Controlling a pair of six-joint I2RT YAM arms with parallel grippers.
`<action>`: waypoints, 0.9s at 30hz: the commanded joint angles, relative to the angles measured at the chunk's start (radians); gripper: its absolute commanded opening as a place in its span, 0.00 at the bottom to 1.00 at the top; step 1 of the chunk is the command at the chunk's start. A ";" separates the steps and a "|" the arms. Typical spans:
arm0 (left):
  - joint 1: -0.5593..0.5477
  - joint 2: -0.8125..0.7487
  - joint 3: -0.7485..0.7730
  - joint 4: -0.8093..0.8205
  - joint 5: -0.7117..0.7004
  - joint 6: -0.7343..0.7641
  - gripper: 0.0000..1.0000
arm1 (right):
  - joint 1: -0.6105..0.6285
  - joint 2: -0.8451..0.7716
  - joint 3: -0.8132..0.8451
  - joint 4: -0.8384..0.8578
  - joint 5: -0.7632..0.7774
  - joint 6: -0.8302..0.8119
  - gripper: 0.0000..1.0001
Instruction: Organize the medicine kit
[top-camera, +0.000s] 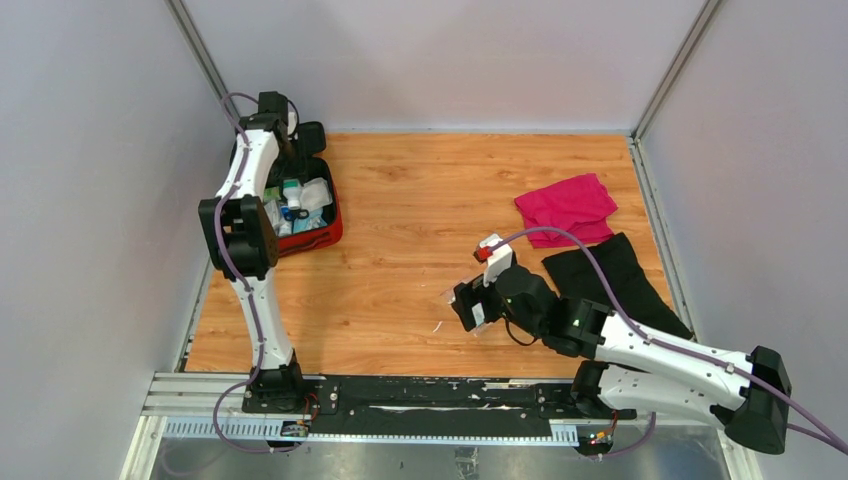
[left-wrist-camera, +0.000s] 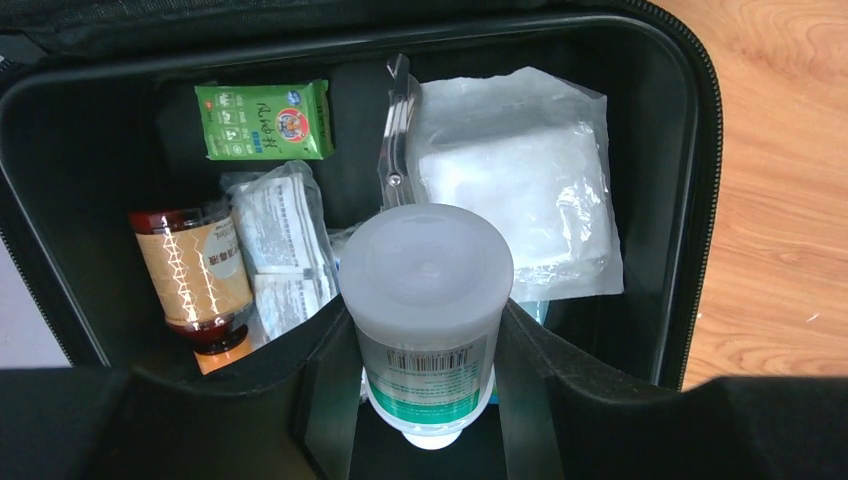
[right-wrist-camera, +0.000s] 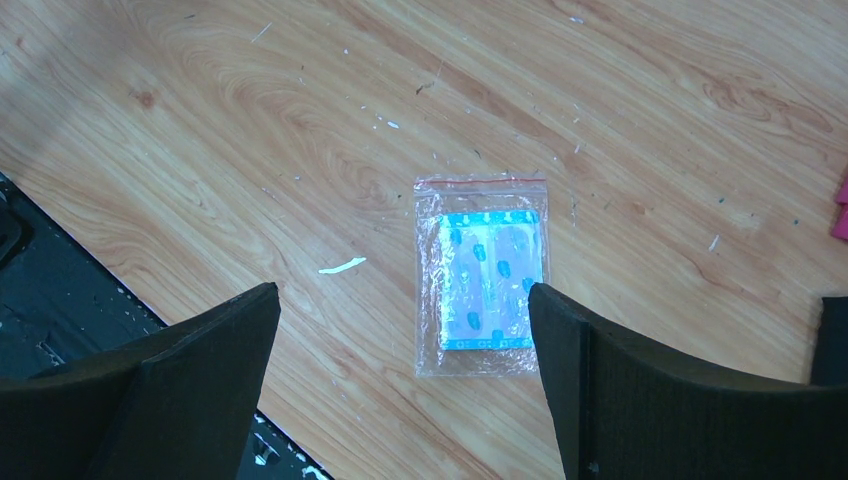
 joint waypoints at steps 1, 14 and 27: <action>0.011 0.024 0.042 0.000 -0.038 0.003 0.00 | 0.011 0.012 -0.005 -0.039 0.020 0.035 0.99; 0.017 0.024 0.077 0.004 -0.084 0.099 0.00 | 0.011 0.036 0.014 -0.053 0.008 0.048 0.99; -0.002 -0.058 -0.106 0.208 -0.047 0.363 0.00 | 0.011 0.013 0.020 -0.097 0.006 0.049 0.99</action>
